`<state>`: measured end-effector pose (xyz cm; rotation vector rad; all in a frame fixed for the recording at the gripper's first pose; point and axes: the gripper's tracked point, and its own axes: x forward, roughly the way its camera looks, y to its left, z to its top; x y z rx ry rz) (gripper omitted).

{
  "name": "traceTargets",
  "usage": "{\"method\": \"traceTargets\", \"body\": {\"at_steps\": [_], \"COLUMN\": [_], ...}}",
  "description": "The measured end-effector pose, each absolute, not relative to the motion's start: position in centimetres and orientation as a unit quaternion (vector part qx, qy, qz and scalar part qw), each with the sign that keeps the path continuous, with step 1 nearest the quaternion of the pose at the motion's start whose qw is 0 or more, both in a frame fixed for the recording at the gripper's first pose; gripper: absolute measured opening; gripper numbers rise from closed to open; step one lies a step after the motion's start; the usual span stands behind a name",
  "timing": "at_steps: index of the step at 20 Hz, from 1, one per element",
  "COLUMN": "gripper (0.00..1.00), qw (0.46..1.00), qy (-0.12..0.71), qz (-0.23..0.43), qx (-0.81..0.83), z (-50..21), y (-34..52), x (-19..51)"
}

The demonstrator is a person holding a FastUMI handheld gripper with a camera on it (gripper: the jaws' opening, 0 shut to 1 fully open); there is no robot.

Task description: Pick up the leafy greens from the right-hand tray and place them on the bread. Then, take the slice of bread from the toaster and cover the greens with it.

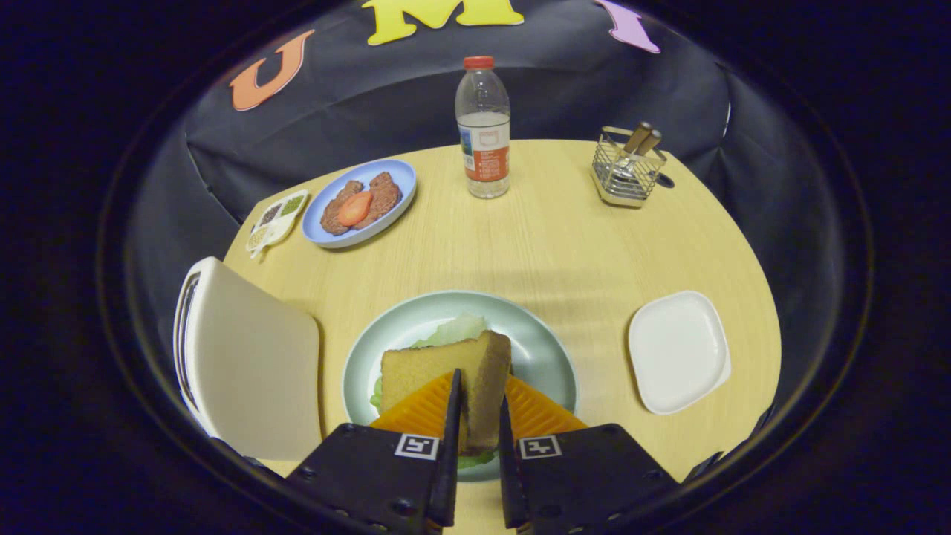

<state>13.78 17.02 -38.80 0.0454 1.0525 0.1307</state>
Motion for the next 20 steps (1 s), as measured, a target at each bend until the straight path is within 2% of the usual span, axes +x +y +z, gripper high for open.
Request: {"method": "traceTargets", "body": {"at_steps": [1, 2, 4, 7, 8, 10, 12, 20], "gripper": [0.25, 0.33, 0.33, 0.43, 0.52, 0.58, 0.7, 0.95], "qw": [0.863, 0.861, 0.861, 0.862, 0.862, 0.863, 0.863, 0.886], "qy": [0.501, 0.504, 0.503, 0.502, 0.502, 0.501, 0.501, 0.459], "qz": [0.063, 0.066, 0.071, 0.065, 0.065, 0.062, 0.061, 0.059], "qx": [0.022, 0.023, 0.021, 0.01, 0.01, 0.012, 0.016, 0.03], "z": [-39.0, -39.1, -39.2, -39.4, -39.4, -39.5, -39.4, -34.7], "y": [16.9, 16.9, 17.1, 16.6, 16.5, 16.2, 15.9, 15.1], "x": [14.0, 14.0, 14.2, 14.2, 14.3, 14.4, 14.2, 12.6]}}
